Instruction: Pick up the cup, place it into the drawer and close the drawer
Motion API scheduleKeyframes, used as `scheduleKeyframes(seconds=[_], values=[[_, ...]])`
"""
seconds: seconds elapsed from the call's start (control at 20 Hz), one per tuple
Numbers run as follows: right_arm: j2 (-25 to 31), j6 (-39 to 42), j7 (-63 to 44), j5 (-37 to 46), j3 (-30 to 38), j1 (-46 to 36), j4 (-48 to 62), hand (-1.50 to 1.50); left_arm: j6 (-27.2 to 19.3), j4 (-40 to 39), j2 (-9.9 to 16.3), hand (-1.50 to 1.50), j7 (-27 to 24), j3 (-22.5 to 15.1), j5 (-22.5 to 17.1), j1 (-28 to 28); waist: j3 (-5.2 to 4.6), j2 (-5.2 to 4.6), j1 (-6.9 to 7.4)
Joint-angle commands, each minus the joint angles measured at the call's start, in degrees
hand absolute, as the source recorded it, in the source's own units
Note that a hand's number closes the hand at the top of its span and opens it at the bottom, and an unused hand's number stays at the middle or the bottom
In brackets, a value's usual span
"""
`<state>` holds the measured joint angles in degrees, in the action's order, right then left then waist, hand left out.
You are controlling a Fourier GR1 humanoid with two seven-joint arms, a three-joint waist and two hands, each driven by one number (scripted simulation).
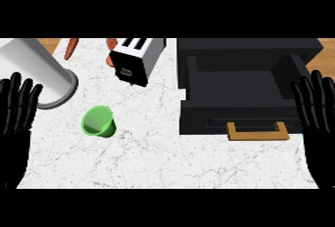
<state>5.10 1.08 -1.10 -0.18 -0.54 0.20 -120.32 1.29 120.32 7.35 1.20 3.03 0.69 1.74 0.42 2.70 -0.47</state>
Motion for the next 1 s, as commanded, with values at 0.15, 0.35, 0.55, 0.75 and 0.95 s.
scheduleKeyframes(seconds=[0.15,0.35,0.55,0.75,0.95], values=[[-1.4,-0.6,2.9,3.0,-1.6,-0.5,0.5,-1.50,4.3,-1.9,0.6,-1.50,-3.7,1.9,-5.0,-1.0,-0.43,-2.67,0.50],[2.3,4.4,-4.4,-1.5,-2.0,-1.4,1.8,-1.50,1.7,-11.6,-3.4,-1.50,2.2,6.3,-14.5,-3.9,-0.53,-2.99,0.35],[3.4,6.3,-3.3,-4.3,1.3,-4.8,7.1,-1.50,3.1,-16.5,-3.6,-1.50,-1.3,6.3,-14.7,-4.2,-0.44,-2.78,0.56],[4.1,7.5,-1.7,-4.8,3.9,-7.7,11.5,-1.50,2.6,-23.8,-2.1,-1.50,-3.5,8.4,-13.8,-8.2,-0.43,-2.75,0.46],[3.6,7.1,-6.8,-5.1,2.5,-8.5,7.5,-1.50,3.4,-30.2,-1.5,-1.50,-6.5,8.9,-12.6,-7.7,-0.43,-2.70,0.42]])
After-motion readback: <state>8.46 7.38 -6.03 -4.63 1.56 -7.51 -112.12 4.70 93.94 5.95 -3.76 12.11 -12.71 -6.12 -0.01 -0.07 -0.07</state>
